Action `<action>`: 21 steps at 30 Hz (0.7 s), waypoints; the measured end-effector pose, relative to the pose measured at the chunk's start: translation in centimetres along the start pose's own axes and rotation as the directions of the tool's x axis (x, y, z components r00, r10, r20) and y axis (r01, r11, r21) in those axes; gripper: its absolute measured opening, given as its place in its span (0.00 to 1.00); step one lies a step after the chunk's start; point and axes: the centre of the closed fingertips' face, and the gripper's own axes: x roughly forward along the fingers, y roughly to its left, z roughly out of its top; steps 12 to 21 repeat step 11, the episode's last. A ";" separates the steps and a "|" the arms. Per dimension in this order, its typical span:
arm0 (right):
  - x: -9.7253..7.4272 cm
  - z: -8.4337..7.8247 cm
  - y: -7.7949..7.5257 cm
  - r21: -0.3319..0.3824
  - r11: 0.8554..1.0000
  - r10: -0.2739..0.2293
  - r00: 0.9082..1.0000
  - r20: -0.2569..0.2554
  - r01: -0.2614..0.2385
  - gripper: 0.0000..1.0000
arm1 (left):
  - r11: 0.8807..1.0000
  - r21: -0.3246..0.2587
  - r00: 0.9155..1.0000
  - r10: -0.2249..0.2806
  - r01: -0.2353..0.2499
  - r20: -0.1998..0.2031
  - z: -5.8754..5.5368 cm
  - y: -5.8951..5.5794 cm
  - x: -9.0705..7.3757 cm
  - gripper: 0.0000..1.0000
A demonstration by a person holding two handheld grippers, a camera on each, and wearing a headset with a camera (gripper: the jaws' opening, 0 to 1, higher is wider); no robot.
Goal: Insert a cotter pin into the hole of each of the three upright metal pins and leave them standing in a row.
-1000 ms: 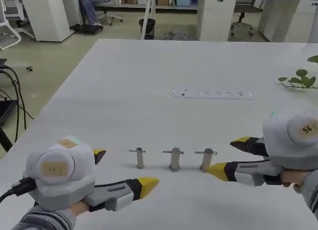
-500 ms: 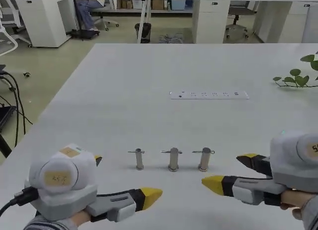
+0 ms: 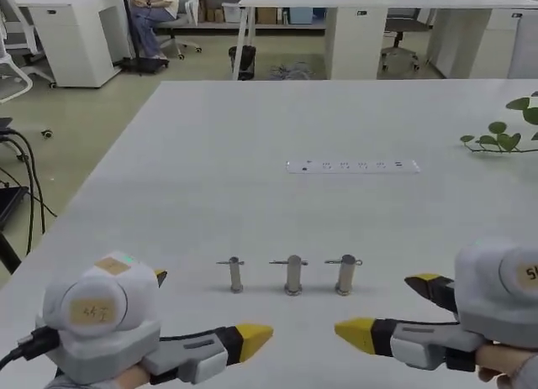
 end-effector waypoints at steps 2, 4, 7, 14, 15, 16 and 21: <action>0.0 0.0 0.0 -0.005 1.000 -0.003 1.000 0.000 0.003 0.82 | 1.000 0.001 1.000 0.000 0.000 -0.002 -0.1 0.0 0.0 0.99; 0.0 -0.1 0.0 -0.006 1.000 -0.003 1.000 0.001 0.003 0.83 | 1.000 0.001 1.000 0.001 -0.001 -0.004 -0.1 0.0 -0.1 0.99; -0.1 -0.1 0.1 -0.009 1.000 -0.001 1.000 0.002 0.001 0.84 | 1.000 0.002 1.000 0.000 0.000 -0.002 -0.2 -0.1 -0.1 0.99; -0.1 -0.3 0.2 -0.007 1.000 0.001 1.000 -0.004 -0.001 0.84 | 1.000 0.002 1.000 -0.002 0.002 -0.004 -0.3 -0.2 -0.1 0.99; -0.1 -0.3 0.2 -0.007 1.000 0.001 1.000 -0.004 -0.001 0.84 | 1.000 0.002 1.000 -0.002 0.002 -0.004 -0.3 -0.2 -0.1 0.99; -0.1 -0.3 0.2 -0.007 1.000 0.001 1.000 -0.004 -0.001 0.84 | 1.000 0.002 1.000 -0.002 0.002 -0.004 -0.3 -0.2 -0.1 0.99; -0.1 -0.3 0.2 -0.007 1.000 0.001 1.000 -0.004 -0.001 0.84 | 1.000 0.002 1.000 -0.002 0.002 -0.004 -0.3 -0.2 -0.1 0.99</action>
